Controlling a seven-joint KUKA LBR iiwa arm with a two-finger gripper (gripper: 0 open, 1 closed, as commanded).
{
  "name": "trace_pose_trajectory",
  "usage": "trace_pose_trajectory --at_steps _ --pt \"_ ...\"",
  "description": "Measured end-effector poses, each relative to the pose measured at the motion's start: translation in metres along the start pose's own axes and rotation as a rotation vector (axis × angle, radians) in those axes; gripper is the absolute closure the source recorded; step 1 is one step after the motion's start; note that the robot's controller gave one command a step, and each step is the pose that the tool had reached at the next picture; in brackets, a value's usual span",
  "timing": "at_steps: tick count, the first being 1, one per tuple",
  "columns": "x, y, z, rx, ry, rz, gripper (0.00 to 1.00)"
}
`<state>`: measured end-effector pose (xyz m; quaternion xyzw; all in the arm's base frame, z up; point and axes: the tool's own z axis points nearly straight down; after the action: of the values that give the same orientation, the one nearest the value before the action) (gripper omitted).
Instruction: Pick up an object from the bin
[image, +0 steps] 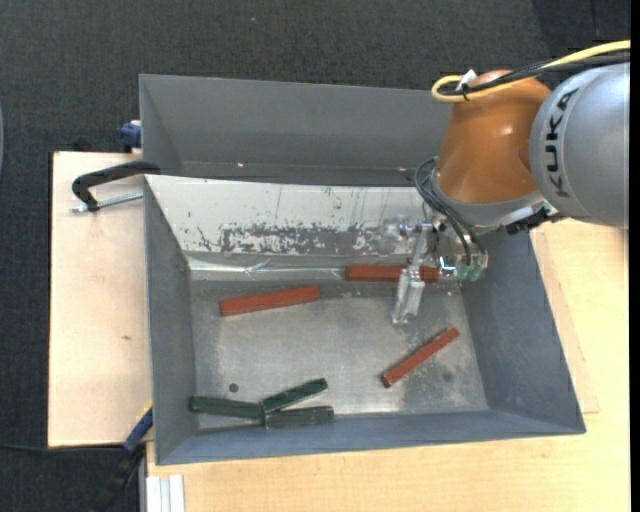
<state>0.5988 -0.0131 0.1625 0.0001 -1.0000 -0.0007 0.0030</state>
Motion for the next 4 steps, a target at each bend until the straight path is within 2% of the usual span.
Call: trace_pose_trajectory --at_steps 1,2,3,4 --pt "-0.002 0.000 -0.005 0.001 -0.009 0.000 0.00" --pt "0.031 -0.042 0.007 0.000 -0.009 0.001 0.00" --pt "0.047 -0.058 0.024 0.004 -0.007 -0.127 0.00" --pt "0.070 -0.082 0.092 0.001 -0.008 -0.091 1.00"
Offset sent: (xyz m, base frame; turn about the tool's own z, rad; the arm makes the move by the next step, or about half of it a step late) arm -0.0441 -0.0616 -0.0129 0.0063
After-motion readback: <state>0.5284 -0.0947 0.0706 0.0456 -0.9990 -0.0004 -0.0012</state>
